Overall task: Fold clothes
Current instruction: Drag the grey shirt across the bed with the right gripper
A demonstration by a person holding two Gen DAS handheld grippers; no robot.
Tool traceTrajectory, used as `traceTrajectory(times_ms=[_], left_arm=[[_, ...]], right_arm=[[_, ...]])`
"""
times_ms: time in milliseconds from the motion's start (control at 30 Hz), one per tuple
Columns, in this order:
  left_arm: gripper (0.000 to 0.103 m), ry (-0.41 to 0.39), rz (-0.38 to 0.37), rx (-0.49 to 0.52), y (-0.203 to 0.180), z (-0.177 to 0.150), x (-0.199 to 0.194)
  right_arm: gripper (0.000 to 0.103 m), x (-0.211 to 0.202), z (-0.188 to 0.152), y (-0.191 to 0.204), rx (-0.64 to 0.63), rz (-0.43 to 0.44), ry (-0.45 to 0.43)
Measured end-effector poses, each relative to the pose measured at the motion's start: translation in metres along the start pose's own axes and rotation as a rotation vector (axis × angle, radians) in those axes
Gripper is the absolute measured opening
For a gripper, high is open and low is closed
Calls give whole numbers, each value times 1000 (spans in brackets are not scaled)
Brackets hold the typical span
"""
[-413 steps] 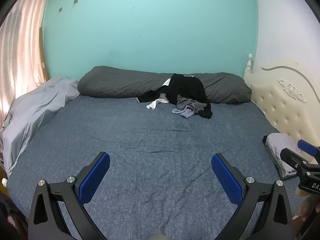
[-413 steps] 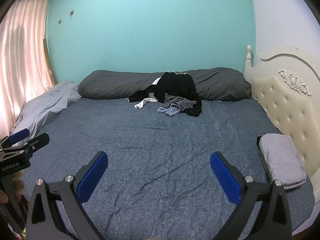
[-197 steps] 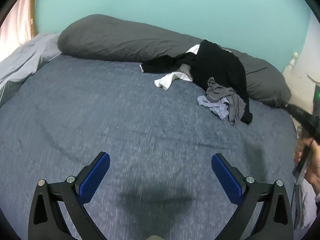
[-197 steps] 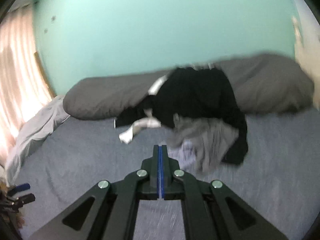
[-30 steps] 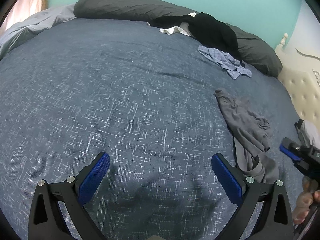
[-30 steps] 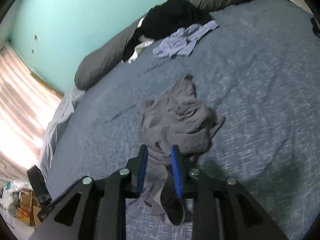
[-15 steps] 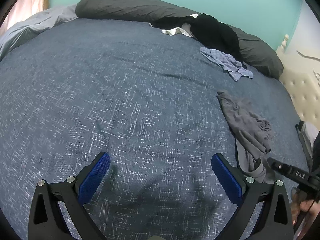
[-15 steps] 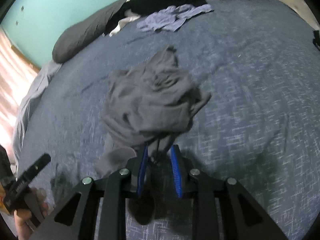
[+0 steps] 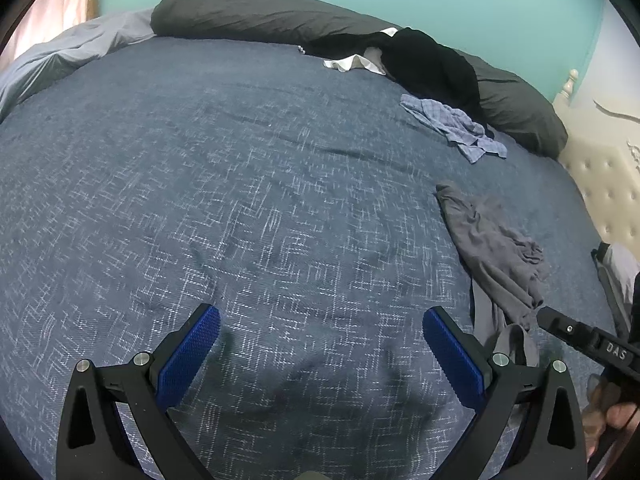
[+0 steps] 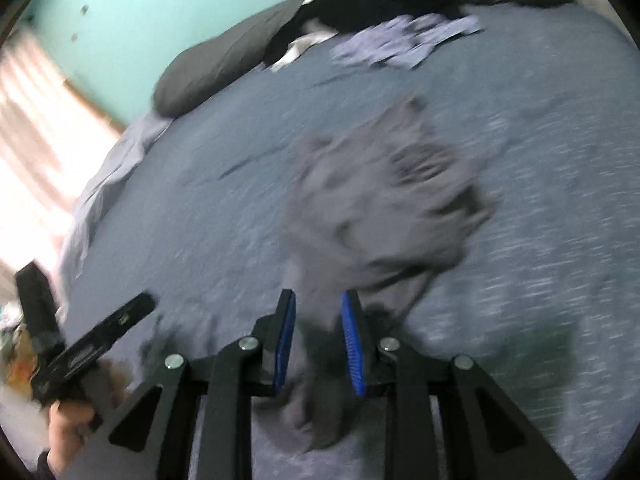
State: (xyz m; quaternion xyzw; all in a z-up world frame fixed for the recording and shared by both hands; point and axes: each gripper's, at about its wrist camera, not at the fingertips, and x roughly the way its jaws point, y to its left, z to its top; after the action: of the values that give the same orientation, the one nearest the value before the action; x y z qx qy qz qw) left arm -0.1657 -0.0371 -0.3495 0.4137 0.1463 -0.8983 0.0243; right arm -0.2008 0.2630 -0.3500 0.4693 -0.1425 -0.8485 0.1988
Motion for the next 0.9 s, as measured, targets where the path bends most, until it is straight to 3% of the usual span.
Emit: traceTrajectory(times_ms=[167,500,633,700,900], left_arm=[[103,-1,0,2,1,0,-1],[103,0,2,2,1,-1,-1],[103,1,0,2,0,-1,-1],[103,0,2,0,1,-1,-1],[103,-3,4,-1,1,0,-1]], right_arm=[[24,14,2,-5,50,-29,61],[24,42,-4,16,-61,-78,139],[24,42,-6,23,-82,-73,125],[9,41,-5,30,-103,-62,109],[3,6,7,15,-38,-10,4]])
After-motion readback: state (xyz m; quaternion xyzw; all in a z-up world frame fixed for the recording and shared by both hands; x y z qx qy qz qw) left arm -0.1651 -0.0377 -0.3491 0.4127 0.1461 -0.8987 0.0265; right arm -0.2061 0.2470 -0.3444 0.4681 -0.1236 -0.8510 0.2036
